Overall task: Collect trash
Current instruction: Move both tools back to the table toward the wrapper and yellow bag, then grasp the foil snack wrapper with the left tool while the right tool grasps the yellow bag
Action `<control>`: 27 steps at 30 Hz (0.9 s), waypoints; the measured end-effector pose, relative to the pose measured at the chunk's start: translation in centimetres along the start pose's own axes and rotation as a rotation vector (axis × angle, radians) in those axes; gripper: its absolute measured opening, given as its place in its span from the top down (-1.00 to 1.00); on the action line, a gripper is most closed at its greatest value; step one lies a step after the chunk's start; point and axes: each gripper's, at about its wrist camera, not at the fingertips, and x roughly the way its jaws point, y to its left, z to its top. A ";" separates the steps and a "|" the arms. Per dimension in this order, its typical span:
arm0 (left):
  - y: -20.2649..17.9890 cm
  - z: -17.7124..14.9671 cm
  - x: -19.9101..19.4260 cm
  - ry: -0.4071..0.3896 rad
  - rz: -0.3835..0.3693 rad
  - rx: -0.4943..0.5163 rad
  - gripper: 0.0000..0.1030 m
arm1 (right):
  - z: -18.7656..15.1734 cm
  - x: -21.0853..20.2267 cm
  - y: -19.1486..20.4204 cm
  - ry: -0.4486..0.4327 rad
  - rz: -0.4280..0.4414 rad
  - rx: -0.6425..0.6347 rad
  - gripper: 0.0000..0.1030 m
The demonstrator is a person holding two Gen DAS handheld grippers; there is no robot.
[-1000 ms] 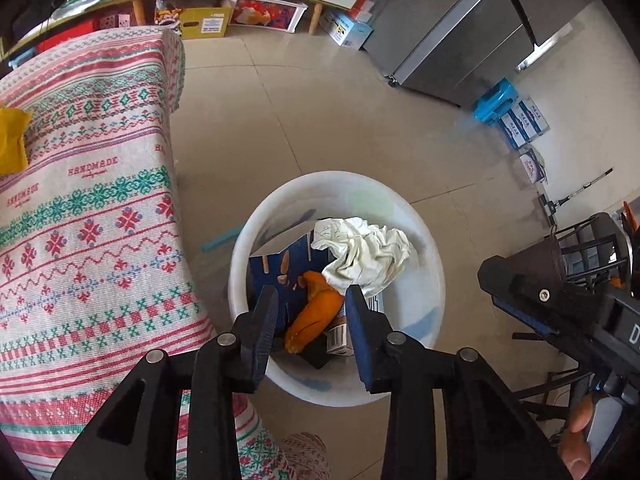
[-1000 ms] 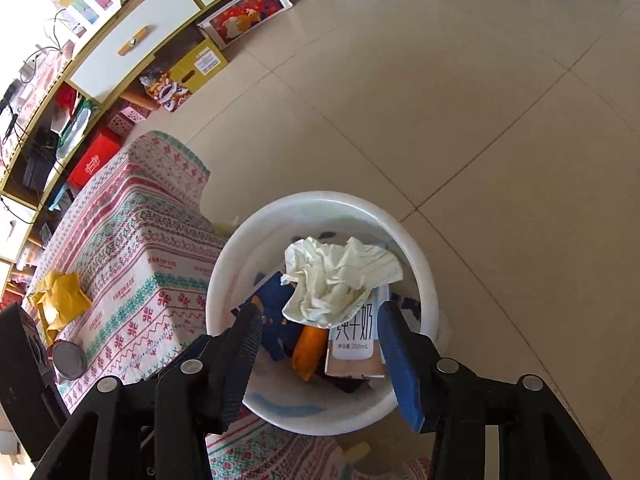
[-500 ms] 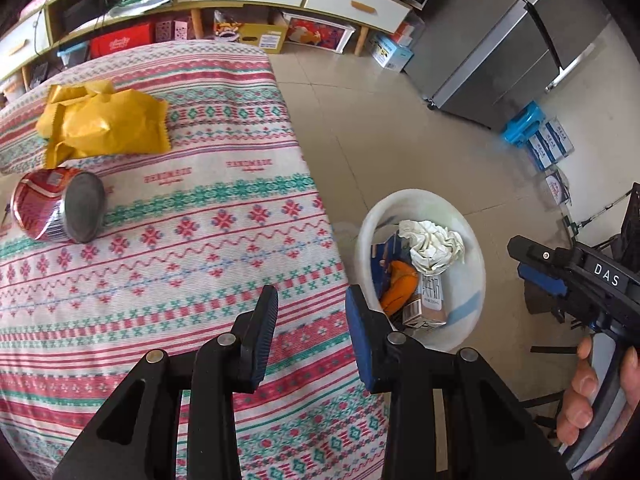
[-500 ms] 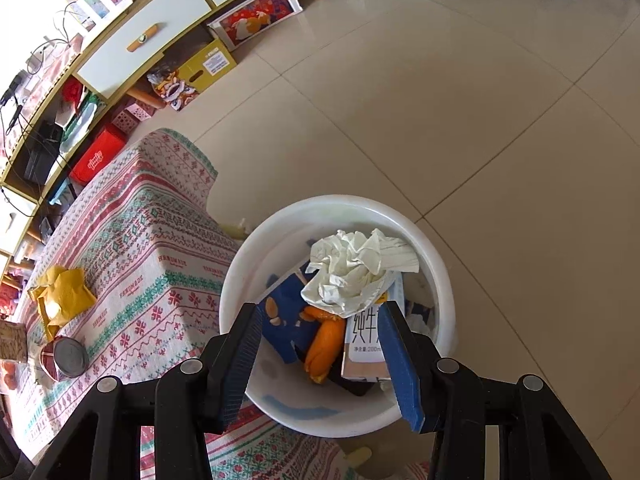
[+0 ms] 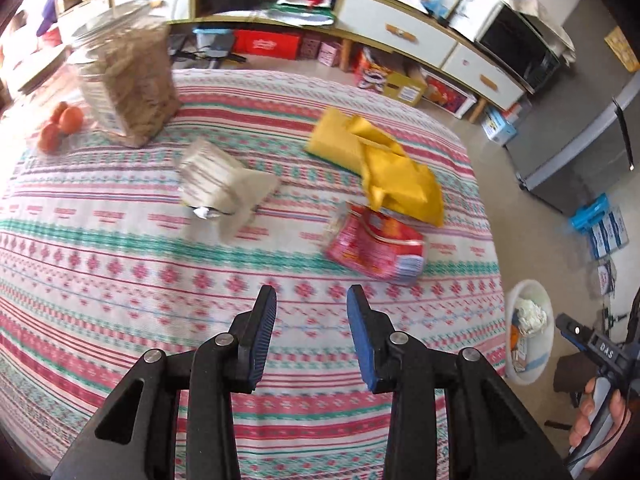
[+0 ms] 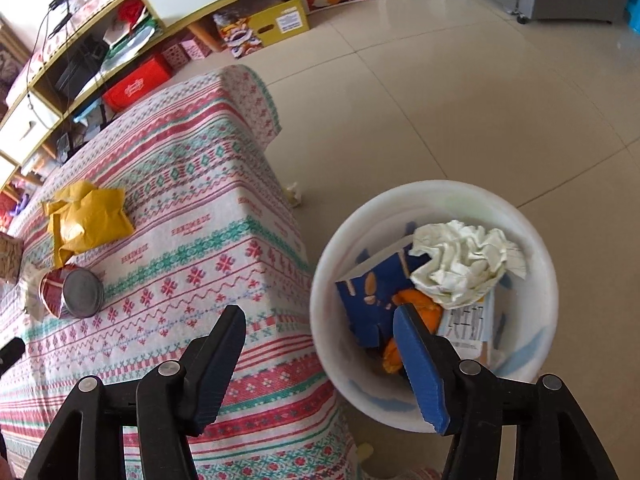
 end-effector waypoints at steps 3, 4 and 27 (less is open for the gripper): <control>4.1 1.3 0.1 0.011 -0.019 -0.088 0.03 | -0.1 0.8 2.4 0.014 0.034 -0.058 -0.34; 5.4 1.6 0.2 0.011 -0.031 -0.127 0.03 | -0.1 1.2 3.2 0.020 0.041 -0.079 -0.35; 7.8 6.3 7.7 0.017 -0.123 -0.263 0.03 | 5.8 10.4 14.4 0.082 0.246 -0.059 -0.36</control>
